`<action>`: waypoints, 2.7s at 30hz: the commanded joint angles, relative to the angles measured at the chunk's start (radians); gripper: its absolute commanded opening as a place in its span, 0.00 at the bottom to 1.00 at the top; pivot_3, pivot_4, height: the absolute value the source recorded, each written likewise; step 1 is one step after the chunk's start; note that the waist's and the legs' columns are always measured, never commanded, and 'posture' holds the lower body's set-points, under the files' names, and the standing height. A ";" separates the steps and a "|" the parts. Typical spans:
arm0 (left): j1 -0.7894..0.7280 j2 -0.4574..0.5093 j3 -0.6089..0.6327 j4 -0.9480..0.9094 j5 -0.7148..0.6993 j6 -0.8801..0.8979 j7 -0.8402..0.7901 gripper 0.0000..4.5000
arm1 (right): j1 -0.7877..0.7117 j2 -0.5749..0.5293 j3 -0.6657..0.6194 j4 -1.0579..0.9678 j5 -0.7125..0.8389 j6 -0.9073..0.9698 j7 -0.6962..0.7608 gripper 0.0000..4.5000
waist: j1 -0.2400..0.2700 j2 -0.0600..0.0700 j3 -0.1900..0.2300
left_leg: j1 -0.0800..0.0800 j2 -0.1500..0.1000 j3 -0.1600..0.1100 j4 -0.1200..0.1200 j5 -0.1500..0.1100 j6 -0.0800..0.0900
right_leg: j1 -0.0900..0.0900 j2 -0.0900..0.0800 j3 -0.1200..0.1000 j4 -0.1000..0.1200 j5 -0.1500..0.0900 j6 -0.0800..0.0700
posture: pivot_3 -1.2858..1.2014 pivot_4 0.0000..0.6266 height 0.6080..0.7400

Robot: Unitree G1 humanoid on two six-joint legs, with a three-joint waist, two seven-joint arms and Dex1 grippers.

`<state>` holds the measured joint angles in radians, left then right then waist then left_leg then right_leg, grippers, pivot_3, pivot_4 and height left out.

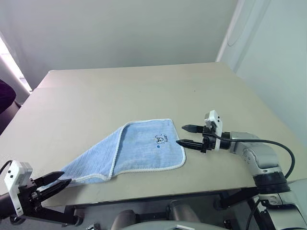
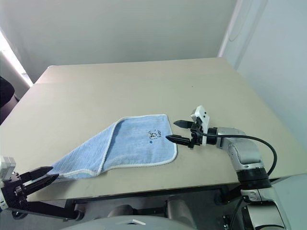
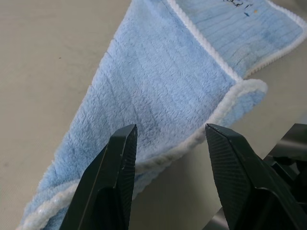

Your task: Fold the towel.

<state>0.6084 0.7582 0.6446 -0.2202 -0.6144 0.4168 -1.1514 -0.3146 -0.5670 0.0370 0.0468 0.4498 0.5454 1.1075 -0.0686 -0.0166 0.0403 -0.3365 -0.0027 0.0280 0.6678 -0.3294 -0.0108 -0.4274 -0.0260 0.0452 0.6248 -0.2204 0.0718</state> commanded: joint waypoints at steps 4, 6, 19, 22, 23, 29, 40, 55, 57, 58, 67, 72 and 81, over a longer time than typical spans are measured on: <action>-0.070 0.009 0.003 0.006 0.017 -0.031 0.031 0.53 | -0.039 0.002 0.000 -0.001 0.008 -0.012 0.006 1.00 | 0.002 0.000 0.000 | 0.000 0.000 0.000 0.000 0.000 0.000 | 0.000 0.000 0.000 -0.001 0.000 0.000 | 0.52 0.00 1.00; -0.074 0.012 0.003 -0.008 0.016 -0.029 0.025 0.53 | -0.035 0.004 0.000 -0.002 0.012 -0.006 0.001 1.00 | 0.002 -0.001 0.000 | -0.001 0.000 0.000 0.000 0.000 0.000 | 0.000 0.000 0.000 -0.001 0.000 0.000 | 0.52 0.00 1.00; -0.123 0.006 0.007 -0.097 -0.015 -0.001 0.062 0.53 | -0.161 0.068 -0.007 0.187 -0.070 -0.010 -0.183 1.00 | -0.001 -0.001 0.000 | 0.000 0.000 0.000 0.000 0.000 0.000 | 0.000 0.000 0.000 -0.001 0.001 -0.001 | 0.52 0.00 1.00; -0.135 -0.010 -0.030 -0.140 -0.020 0.001 0.079 0.53 | -0.244 0.123 -0.021 0.295 -0.079 -0.002 -0.233 1.00 | -0.002 0.000 0.000 | -0.001 0.000 0.000 -0.001 0.000 0.000 | 0.000 0.000 0.000 -0.001 0.002 -0.003 | 0.52 0.00 1.00; -0.140 -0.014 -0.046 -0.146 -0.013 0.000 0.089 0.53 | -0.278 0.143 -0.013 0.344 -0.098 -0.010 -0.253 1.00 | -0.003 0.000 0.001 | -0.001 0.000 0.000 -0.001 0.000 0.000 | 0.000 0.000 0.000 -0.001 0.003 -0.004 | 0.52 0.00 1.00; -0.170 -0.032 -0.119 -0.144 0.016 -0.008 0.129 0.53 | -0.476 0.246 0.002 0.677 -0.198 -0.134 -0.326 1.00 | -0.004 0.000 0.001 | -0.001 0.000 0.001 0.000 0.000 0.000 | 0.000 0.001 0.001 0.001 0.003 -0.004 | 0.52 0.00 1.00; -0.187 -0.015 -0.155 -0.159 0.034 -0.006 0.148 0.53 | -0.618 0.333 0.054 1.057 -0.378 -0.348 -0.345 1.00 | -0.005 0.001 0.001 | -0.001 -0.001 0.000 -0.001 0.000 0.000 | -0.001 -0.001 0.002 0.001 0.004 -0.003 | 0.52 0.00 1.00; -0.163 0.019 -0.156 -0.126 0.073 -0.056 0.103 0.54 | -0.572 0.360 0.090 1.047 -0.475 -0.408 -0.318 0.40 | -0.032 0.000 0.000 | 0.000 0.000 0.000 -0.001 0.000 0.000 | -0.001 -0.001 0.002 0.004 0.004 -0.003 | 0.52 0.00 1.00; -0.158 0.032 -0.167 -0.120 0.099 -0.080 0.086 0.54 | -0.571 0.365 0.087 1.049 -0.481 -0.407 -0.328 0.25 | -0.035 0.001 0.000 | 0.000 0.000 0.000 -0.001 0.000 0.000 | 0.000 -0.001 0.002 0.004 0.005 -0.001 | 0.52 0.00 1.00; -0.159 0.035 -0.169 -0.117 0.102 -0.086 0.078 0.54 | -0.572 0.367 0.085 1.050 -0.482 -0.407 -0.331 0.16 | -0.036 0.001 0.000 | 0.001 0.000 0.000 -0.001 0.000 0.000 | 0.000 -0.001 0.002 0.004 0.005 -0.002 | 0.52 0.00 1.00; -0.143 0.091 -0.198 -0.131 0.132 -0.123 -0.008 0.54 | -0.580 0.393 0.064 1.077 -0.481 -0.376 -0.397 0.00 | -0.039 0.000 -0.001 | 0.005 0.000 0.000 0.000 0.000 0.000 | 0.003 -0.001 0.003 0.005 0.003 -0.004 | 0.52 0.00 1.00; -0.144 0.111 -0.265 -0.133 0.178 -0.165 -0.048 0.54 | -0.574 0.399 0.061 1.074 -0.479 -0.378 -0.407 0.00 | -0.040 0.002 0.000 | 0.012 0.000 0.001 0.000 0.000 0.000 | 0.010 -0.001 0.004 0.004 0.003 -0.004 | 0.52 0.00 1.00; -0.236 0.153 -0.361 -0.102 0.201 -0.181 -0.098 0.54 | -0.568 0.400 0.055 1.072 -0.481 -0.372 -0.432 0.00 | -0.041 0.002 0.000 | 0.017 0.000 0.000 -0.001 0.000 0.000 | 0.015 -0.001 0.004 0.004 0.001 -0.001 | 0.52 0.00 1.00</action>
<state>0.3841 0.8946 0.2864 -0.3174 -0.4143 0.2477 -1.2405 -0.8846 -0.1642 0.0986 1.1110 -0.0206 0.1644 0.7039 -0.1099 -0.0145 0.0406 -0.3196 -0.0027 0.0282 0.6672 -0.3294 -0.0108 -0.4127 -0.0267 0.0488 0.6282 -0.2193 0.0703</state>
